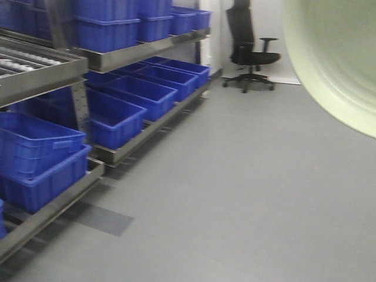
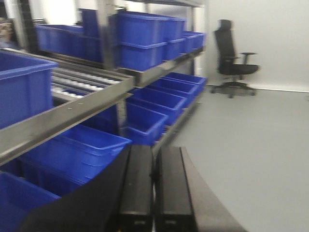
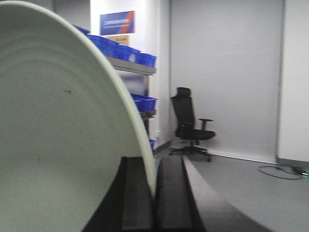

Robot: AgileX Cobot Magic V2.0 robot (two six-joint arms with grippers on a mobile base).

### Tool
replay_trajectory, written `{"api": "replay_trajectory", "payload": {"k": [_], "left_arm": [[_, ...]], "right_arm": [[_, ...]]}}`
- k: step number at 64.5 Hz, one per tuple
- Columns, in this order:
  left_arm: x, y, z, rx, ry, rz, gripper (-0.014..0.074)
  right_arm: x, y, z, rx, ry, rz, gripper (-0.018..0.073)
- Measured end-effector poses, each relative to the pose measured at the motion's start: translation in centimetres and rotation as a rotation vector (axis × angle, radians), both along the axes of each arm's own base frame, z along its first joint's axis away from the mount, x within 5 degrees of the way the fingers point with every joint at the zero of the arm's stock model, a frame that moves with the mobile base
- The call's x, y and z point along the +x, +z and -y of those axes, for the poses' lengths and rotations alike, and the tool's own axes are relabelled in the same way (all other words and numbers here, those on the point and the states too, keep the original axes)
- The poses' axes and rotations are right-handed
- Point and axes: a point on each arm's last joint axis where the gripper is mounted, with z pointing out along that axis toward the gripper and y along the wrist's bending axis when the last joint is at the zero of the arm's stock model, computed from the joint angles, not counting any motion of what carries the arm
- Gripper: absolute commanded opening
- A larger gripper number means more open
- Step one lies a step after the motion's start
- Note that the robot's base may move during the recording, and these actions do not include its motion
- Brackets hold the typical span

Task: Place green plate on second shelf with right arm

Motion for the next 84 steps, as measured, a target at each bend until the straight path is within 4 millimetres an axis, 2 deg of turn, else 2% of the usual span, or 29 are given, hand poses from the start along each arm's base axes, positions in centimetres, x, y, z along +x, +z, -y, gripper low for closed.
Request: {"api": "replay_trajectory", "payload": {"k": [84], "left_arm": [[0.00,0.00,0.00,0.000,0.000,0.000,0.0130]], "right_arm": [[0.01,-0.01,0.00,0.000,0.000,-0.002,0.0057]]}}
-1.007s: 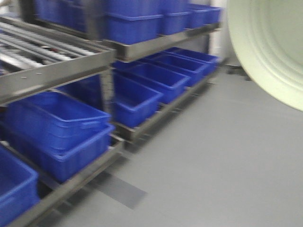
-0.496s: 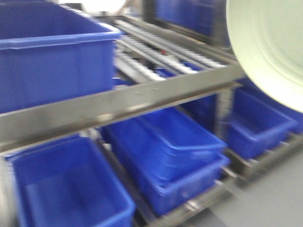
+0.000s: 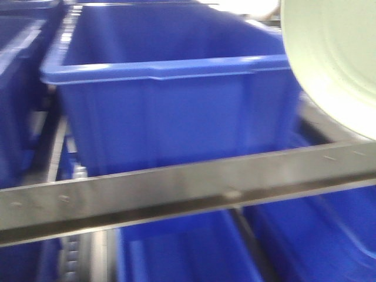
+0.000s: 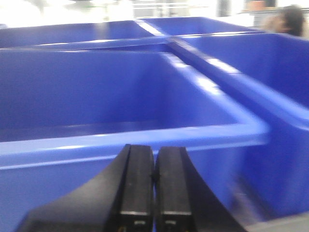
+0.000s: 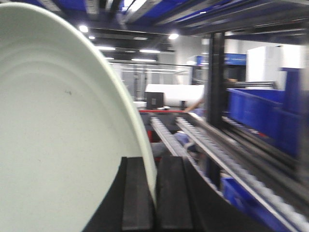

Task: Place green plate on second shelf with right arm

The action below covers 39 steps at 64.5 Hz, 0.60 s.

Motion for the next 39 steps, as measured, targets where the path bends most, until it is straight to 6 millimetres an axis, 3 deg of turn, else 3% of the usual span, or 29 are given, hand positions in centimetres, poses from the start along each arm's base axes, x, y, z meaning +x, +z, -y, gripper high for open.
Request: {"api": "replay_trajectory", "payload": {"k": [39], "left_arm": [[0.00,0.00,0.00,0.000,0.000,0.000,0.0130]], "right_arm": [[0.00,0.00,0.00,0.000,0.000,0.000,0.0057]]}}
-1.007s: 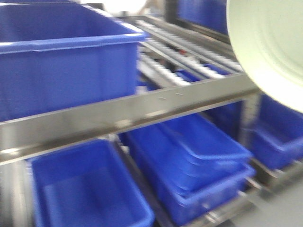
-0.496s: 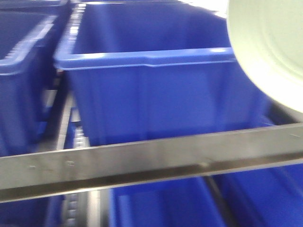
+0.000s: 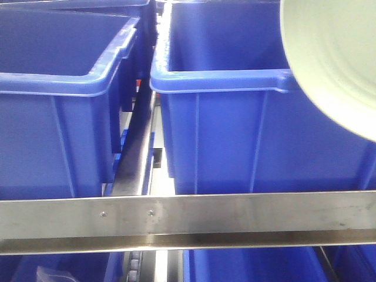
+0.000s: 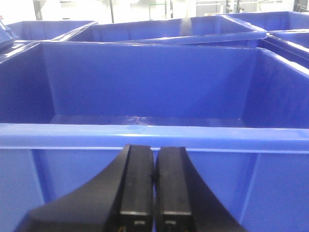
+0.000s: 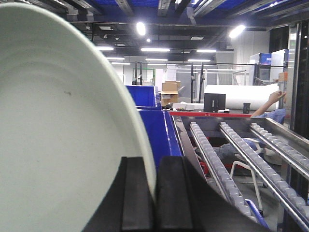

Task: Place green plate on second shelf with right arm

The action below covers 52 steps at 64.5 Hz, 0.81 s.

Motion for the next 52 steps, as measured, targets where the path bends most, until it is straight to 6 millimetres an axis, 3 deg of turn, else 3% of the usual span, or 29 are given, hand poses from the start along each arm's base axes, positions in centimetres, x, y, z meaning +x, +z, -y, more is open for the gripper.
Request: {"api": "replay_trajectory", "payload": {"k": [52], "left_arm": [[0.00,0.00,0.00,0.000,0.000,0.000,0.0130]], "right_arm": [[-0.05,0.13,0.00,0.000,0.000,0.015,0.0057]]}}
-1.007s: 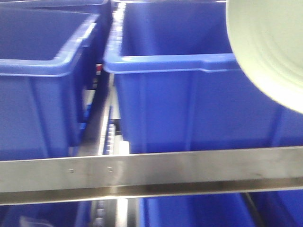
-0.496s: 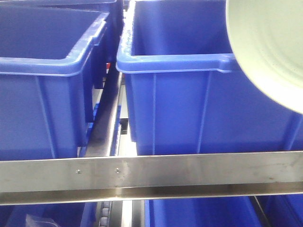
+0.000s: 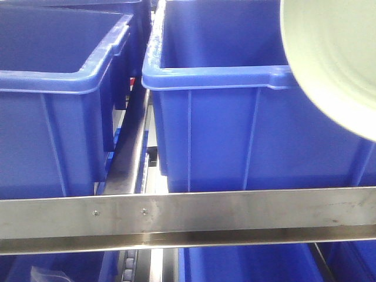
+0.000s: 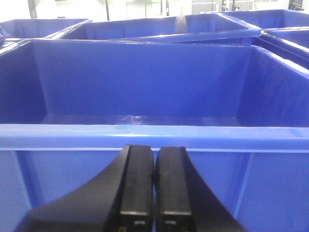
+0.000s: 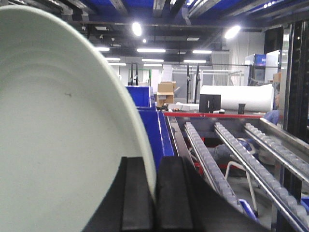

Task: Place green plate on second shelf with right arm

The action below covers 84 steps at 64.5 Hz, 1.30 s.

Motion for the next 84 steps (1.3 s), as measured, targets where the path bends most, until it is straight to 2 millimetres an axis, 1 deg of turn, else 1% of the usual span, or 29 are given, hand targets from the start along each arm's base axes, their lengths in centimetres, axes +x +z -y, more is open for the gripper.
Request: {"api": "replay_trajectory", "payload": {"k": [10,16,20,26,28,31,33,36,40,44,47,54,55,61,66,72,73,74,75,76,77,81,82,83,84], "left_arm": [[0.0,0.0,0.0,0.000,0.000,0.000,0.0130],[0.0,0.0,0.0,0.000,0.000,0.000,0.0130],[0.0,0.0,0.0,0.000,0.000,0.000,0.0130],[0.0,0.0,0.0,-0.006,-0.001,0.000,0.0130],[0.0,0.0,0.0,0.000,0.000,0.000,0.0130],[0.0,0.0,0.0,0.000,0.000,0.000,0.0130],[0.0,0.0,0.0,0.000,0.000,0.000,0.0130],[0.0,0.0,0.0,0.000,0.000,0.000,0.0130],[0.0,0.0,0.0,0.000,0.000,0.000,0.0130],[0.0,0.0,0.0,0.000,0.000,0.000,0.0130],[0.0,0.0,0.0,0.000,0.000,0.000,0.0130],[0.0,0.0,0.0,0.000,0.000,0.000,0.0130],[0.0,0.0,0.0,0.000,0.000,0.000,0.0130],[0.0,0.0,0.0,0.000,0.000,0.000,0.0130],[0.0,0.0,0.0,0.000,0.000,0.000,0.0130],[0.0,0.0,0.0,0.000,0.000,0.000,0.0130],[0.0,0.0,0.0,0.000,0.000,0.000,0.0130],[0.0,0.0,0.0,0.000,0.000,0.000,0.0130],[0.0,0.0,0.0,0.000,0.000,0.000,0.0130],[0.0,0.0,0.0,0.000,0.000,0.000,0.0130],[0.0,0.0,0.0,0.000,0.000,0.000,0.0130],[0.0,0.0,0.0,0.000,0.000,0.000,0.0130],[0.0,0.0,0.0,-0.006,-0.001,0.000,0.0130],[0.0,0.0,0.0,0.000,0.000,0.000,0.0130],[0.0,0.0,0.0,0.000,0.000,0.000,0.0130]], "right_arm": [[-0.2,0.5,0.0,0.008,0.003,0.061,0.0057],[-0.4,1.0,0.0,0.075,0.033,0.118,0.0057],[-0.7,1.8,0.0,0.128,0.060,0.155,0.0057],[-1.2,3.9,-0.2,0.138,0.095,0.193,0.0057],[-1.4,4.7,-0.4,0.110,0.105,0.197,0.0057],[-1.9,6.5,-0.6,0.054,0.109,0.207,0.0057],[-2.1,7.0,-0.7,0.031,0.106,0.200,0.0057],[-2.3,8.5,-0.9,-0.019,0.101,0.192,0.0057],[-2.0,9.9,-1.0,-0.036,0.105,0.174,0.0057],[-1.1,10.7,-1.0,-0.030,0.112,0.136,0.0057],[-0.1,11.1,-1.1,-0.021,0.118,0.097,0.0057],[3.4,11.3,-1.2,-0.021,0.135,-0.021,0.0057],[4.2,11.1,-1.3,-0.019,0.138,-0.051,0.0057],[7.7,11.2,-1.5,-0.022,0.164,-0.127,0.0057],[11.4,11.3,-1.7,-0.019,0.188,-0.191,0.0057],[15.1,12.0,-1.9,-0.014,0.201,-0.224,0.0058],[15.9,11.8,-1.9,-0.009,0.202,-0.243,0.0059],[16.6,12.2,-1.9,-0.008,0.204,-0.241,0.0060],[17.4,11.9,-1.9,0.002,0.206,-0.261,0.0060],[17.8,12.2,-1.9,0.004,0.206,-0.257,0.0060],[18.7,12.2,-1.9,0.014,0.209,-0.267,0.0060],[21.0,12.1,-1.9,0.049,0.217,-0.298,0.0064],[21.8,11.7,-1.9,0.059,0.220,-0.316,0.0066],[22.3,11.9,-2.0,0.069,0.224,-0.316,0.0076],[23.1,11.5,-2.1,0.081,0.229,-0.334,0.0085]]}}
